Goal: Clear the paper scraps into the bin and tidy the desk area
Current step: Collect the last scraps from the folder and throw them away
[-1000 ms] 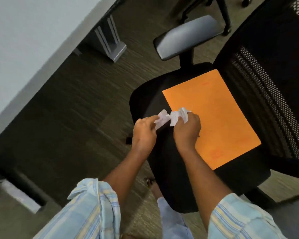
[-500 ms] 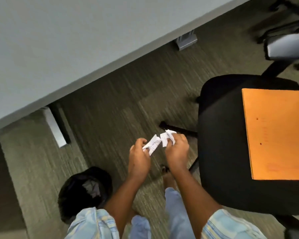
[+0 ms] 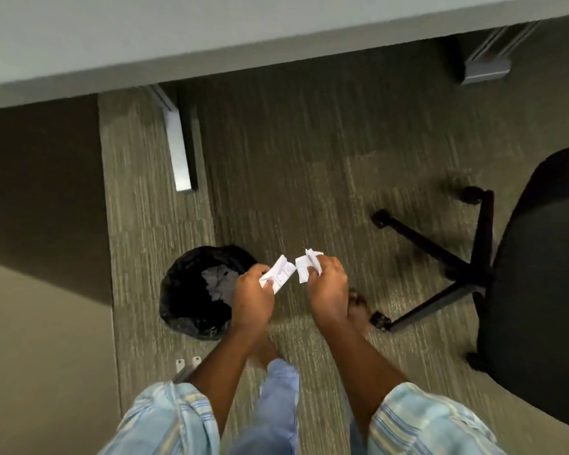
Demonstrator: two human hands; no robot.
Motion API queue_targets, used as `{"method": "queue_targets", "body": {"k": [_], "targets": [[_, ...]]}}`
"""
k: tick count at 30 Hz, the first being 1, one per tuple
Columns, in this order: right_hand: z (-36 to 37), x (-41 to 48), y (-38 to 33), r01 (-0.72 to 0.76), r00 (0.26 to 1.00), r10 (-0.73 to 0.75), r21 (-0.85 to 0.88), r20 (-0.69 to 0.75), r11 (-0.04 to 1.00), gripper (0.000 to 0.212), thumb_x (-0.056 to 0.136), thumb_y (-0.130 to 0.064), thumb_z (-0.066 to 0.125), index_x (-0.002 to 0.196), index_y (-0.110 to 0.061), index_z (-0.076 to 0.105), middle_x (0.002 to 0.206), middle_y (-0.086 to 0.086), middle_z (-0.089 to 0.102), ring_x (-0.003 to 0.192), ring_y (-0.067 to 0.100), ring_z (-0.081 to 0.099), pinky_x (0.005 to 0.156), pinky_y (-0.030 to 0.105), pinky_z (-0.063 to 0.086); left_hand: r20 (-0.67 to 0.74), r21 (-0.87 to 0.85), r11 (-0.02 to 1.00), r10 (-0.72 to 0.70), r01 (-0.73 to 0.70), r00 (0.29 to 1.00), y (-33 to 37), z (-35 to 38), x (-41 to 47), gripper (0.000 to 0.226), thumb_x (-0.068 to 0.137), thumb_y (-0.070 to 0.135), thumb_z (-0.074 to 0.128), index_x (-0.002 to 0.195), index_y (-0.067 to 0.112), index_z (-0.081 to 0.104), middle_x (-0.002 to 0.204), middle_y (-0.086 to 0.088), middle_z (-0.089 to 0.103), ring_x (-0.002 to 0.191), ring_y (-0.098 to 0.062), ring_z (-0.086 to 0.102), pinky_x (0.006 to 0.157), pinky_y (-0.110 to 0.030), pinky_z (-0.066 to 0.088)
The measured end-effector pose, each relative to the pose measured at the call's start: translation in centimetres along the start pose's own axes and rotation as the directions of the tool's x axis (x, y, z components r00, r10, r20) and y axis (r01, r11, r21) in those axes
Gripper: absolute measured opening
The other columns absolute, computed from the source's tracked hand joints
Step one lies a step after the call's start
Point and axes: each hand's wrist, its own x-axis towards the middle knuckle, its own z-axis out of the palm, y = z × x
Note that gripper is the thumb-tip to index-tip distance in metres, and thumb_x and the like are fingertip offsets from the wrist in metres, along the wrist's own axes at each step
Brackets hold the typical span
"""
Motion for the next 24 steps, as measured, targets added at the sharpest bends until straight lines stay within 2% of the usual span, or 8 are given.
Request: {"method": "queue_targets", "body": {"k": [2,5,11,16,19,21,23,24], "targets": [[2.7,-0.9,-0.5,0.019,0.999,-0.018,-0.025,0.051,0.999,0.032,0.086,-0.004,0.057,0.117,-0.008,0.063,0.115,0.012,0.062,0.103,0.027,0.059,0.086,0.026,0.041,-0.05,-0.013,0.999,-0.037,0.037,0.998,-2.7,-1.4,0.0,0.023,0.084,0.004,0.058,0.106,0.008,0.063,0.101,-0.015,0.07,0.093,-0.028,0.063,0.073,-0.026,0.041],[6.7,-2.2,-1.2,0.076,0.984,-0.066,-0.06,0.163,0.995,0.032,0.086,-0.003,0.057,0.118,-0.007,0.063,0.113,0.015,0.064,0.102,0.029,0.06,0.086,0.028,0.042,-0.13,-0.046,0.991,-0.133,0.128,0.983,-6.8,-3.3,0.5,0.021,0.083,0.003,0.06,0.103,0.004,0.065,0.099,-0.018,0.07,0.092,-0.032,0.063,0.072,-0.027,0.039],[13.6,-3.0,-1.9,0.158,0.932,-0.102,-0.135,0.347,0.978,0.031,0.086,-0.004,0.055,0.116,-0.009,0.062,0.106,0.017,0.066,0.095,0.032,0.062,0.074,0.031,0.046,-0.202,-0.142,0.943,-0.325,0.3,0.924,-14.3,-5.3,2.9,0.018,0.081,0.001,0.061,0.098,-0.001,0.064,0.099,-0.023,0.069,0.092,-0.037,0.063,0.079,-0.039,0.048],[18.8,-2.5,-2.2,0.161,0.873,-0.014,-0.262,0.487,0.951,0.032,0.09,-0.011,0.051,0.122,-0.007,0.048,0.112,0.022,0.062,0.101,0.04,0.061,0.082,0.045,0.053,-0.195,-0.181,0.905,-0.416,0.384,0.888,-18.6,-5.9,4.9,0.014,0.081,0.015,0.063,0.09,0.005,0.064,0.091,-0.018,0.069,0.085,-0.034,0.062,0.069,-0.031,0.041],[21.8,-2.1,-2.2,0.199,0.832,-0.01,-0.28,0.555,0.939,0.045,0.091,-0.014,0.058,0.131,-0.009,0.038,0.115,0.021,0.062,0.105,0.038,0.061,0.083,0.04,0.051,-0.151,-0.118,0.897,-0.441,0.426,0.885,-21.0,-5.8,6.4,0.018,0.083,0.013,0.063,0.098,0.003,0.063,0.099,-0.018,0.069,0.089,-0.033,0.062,0.069,-0.028,0.037],[23.2,-2.0,-2.2,0.217,0.797,-0.029,-0.242,0.603,0.946,0.056,0.088,-0.02,0.064,0.135,-0.009,0.036,0.125,0.019,0.057,0.115,0.034,0.056,0.091,0.038,0.046,-0.114,-0.098,0.897,-0.441,0.432,0.89,-22.4,-5.5,7.4,0.026,0.083,0.015,0.066,0.105,0.002,0.063,0.105,-0.02,0.069,0.096,-0.036,0.062,0.071,-0.029,0.038],[24.0,-2.0,-2.1,0.222,0.772,-0.047,-0.199,0.633,0.955,0.057,0.088,-0.024,0.063,0.136,-0.009,0.037,0.131,0.019,0.053,0.12,0.034,0.052,0.096,0.037,0.045,-0.065,-0.11,0.91,-0.408,0.4,0.911,-23.3,-5.0,8.2,0.036,0.081,0.02,0.07,0.111,0.002,0.061,0.11,-0.02,0.067,0.101,-0.036,0.062,0.077,-0.032,0.044],[24.1,-2.0,-2.0,0.239,0.765,-0.064,-0.19,0.641,0.952,0.052,0.089,-0.025,0.061,0.134,-0.008,0.04,0.128,0.02,0.055,0.116,0.035,0.054,0.091,0.037,0.046,-0.043,-0.122,0.911,-0.401,0.393,0.915,-23.7,-4.8,8.5,0.042,0.08,0.022,0.071,0.116,0.002,0.06,0.113,-0.019,0.067,0.104,-0.036,0.062,0.083,-0.035,0.048]]}}
